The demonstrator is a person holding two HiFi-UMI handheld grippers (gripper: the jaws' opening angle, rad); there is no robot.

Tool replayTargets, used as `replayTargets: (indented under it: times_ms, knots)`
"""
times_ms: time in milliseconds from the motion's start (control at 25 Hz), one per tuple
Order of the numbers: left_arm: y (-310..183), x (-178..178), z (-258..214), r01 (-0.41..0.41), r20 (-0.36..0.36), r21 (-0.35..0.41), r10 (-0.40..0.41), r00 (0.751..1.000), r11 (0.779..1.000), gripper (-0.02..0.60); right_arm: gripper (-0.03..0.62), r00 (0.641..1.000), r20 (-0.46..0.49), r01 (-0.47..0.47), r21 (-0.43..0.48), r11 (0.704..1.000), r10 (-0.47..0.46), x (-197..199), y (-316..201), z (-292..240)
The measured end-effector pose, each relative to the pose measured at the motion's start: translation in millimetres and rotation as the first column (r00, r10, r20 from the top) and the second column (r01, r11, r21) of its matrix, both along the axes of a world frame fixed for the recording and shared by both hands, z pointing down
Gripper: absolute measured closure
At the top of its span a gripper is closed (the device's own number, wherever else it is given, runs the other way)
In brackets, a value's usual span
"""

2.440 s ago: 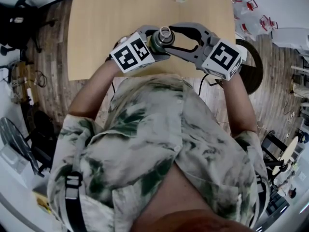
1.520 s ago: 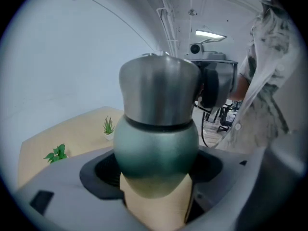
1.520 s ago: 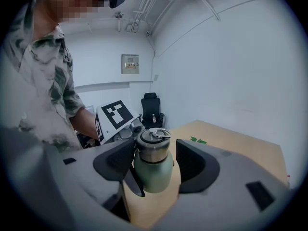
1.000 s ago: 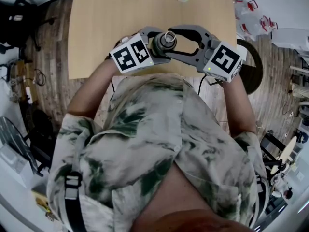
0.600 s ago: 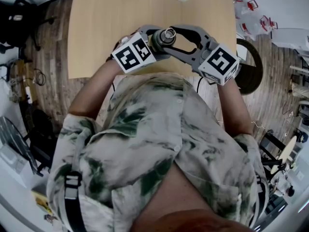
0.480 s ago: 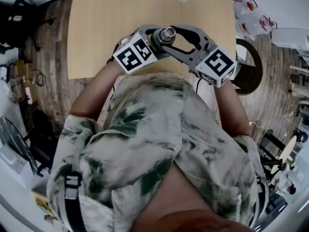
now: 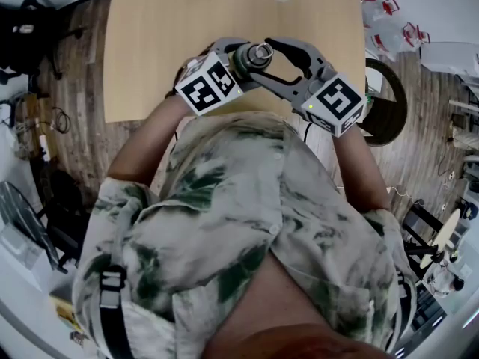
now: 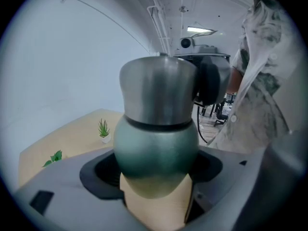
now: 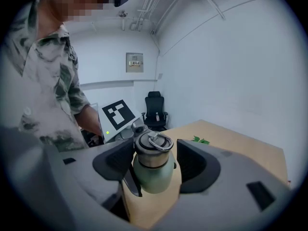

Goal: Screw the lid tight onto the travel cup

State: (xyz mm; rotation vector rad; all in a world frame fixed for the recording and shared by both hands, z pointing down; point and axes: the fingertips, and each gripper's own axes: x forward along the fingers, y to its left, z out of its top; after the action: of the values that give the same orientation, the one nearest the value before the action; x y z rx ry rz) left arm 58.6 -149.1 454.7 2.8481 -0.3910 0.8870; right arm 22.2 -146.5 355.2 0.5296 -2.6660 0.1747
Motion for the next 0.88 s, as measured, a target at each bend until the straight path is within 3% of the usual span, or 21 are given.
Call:
replayTargets:
  times_ms: [400, 520, 680, 880]
  knots:
    - [21, 4, -7, -0.182, -0.044, -0.016, 0.181, 0.983, 0.983, 0.199, 0.295, 0.971, -0.069, 0.231, 0.040, 0.972, -0.228, -2, 12, -9]
    - [26, 8, -7, -0.212, -0.047, -0.025, 0.211, 0.976, 0.977, 0.199, 0.329, 0.962, -0.075, 0.266, 0.040, 0.963, -0.262, -2, 18, -9]
    - [24, 8, -7, -0.199, -0.042, -0.023, 0.198, 0.979, 0.980, 0.199, 0.349, 0.966, -0.067, 0.252, 0.052, 0.966, -0.249, -2, 18, -9]
    - [14, 4, -2, -0.132, -0.026, -0.024, 0.131, 0.991, 0.991, 0.199, 0.350, 0.986, -0.060, 0.160, 0.044, 0.986, -0.158, -3, 10, -4]
